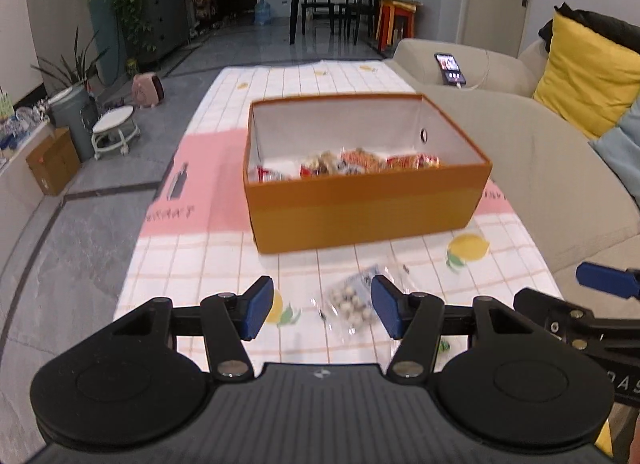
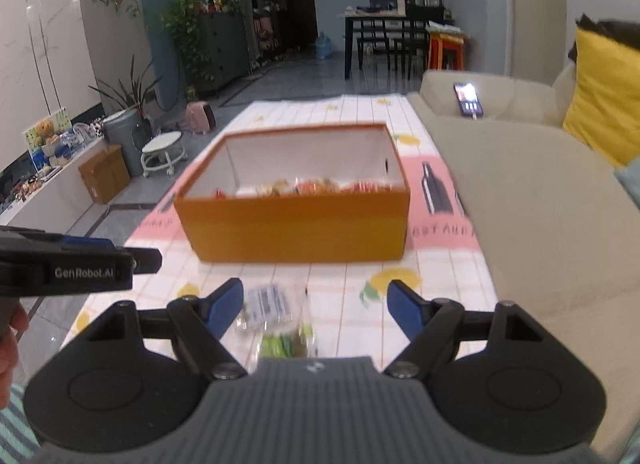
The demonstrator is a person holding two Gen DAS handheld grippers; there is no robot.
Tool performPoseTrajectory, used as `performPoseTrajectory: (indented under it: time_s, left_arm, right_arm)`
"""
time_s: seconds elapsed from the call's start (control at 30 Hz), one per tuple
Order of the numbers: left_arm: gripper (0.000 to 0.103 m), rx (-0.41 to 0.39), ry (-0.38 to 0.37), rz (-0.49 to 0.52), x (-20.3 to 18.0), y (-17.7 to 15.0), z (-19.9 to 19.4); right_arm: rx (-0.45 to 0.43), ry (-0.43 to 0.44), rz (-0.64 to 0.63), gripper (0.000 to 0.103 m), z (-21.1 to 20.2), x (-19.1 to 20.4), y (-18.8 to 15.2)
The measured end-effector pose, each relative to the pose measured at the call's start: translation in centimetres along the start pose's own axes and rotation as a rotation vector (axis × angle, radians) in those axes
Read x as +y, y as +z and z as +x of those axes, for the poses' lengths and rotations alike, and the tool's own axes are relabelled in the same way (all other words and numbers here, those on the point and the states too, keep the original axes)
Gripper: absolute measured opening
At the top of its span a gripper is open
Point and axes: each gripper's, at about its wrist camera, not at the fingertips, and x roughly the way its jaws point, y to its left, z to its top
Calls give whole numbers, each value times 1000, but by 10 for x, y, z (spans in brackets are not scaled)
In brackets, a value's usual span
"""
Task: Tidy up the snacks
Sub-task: 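Withdraw both tools from the box toward the last two bags, then grasp the green pea bag with right tool while left grasps the hawthorn-ball bag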
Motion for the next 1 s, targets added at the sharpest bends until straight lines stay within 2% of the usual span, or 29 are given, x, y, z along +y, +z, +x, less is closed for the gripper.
performPoseTrajectory:
  time_s: [0.3,0.47,0.57,0.77,0.93,1.0]
  left_arm:
    - [66,79,-5,-1,-3,-23,27]
    - [66,84,-68,-41,4,-25,39]
    - [66,98,-90,-47,5,-23,48]
    - [66,129,-121,-22,6,-18,67]
    - [66,133,-137,49,6,-14,80]
    - [66,140,-148,55,7,-11,86]
  right_arm:
    - [102,-15,8,74,33,-1,-24]
    - [142,-7,-6,68,49,2,-28]
    - [170,12,-6,68,62,4,-30]
    - [226,57,-16,68,89,13,-28]
    - [255,67,-43,67,111,21,-29]
    - [266,68,-49,62,119,22,-29]
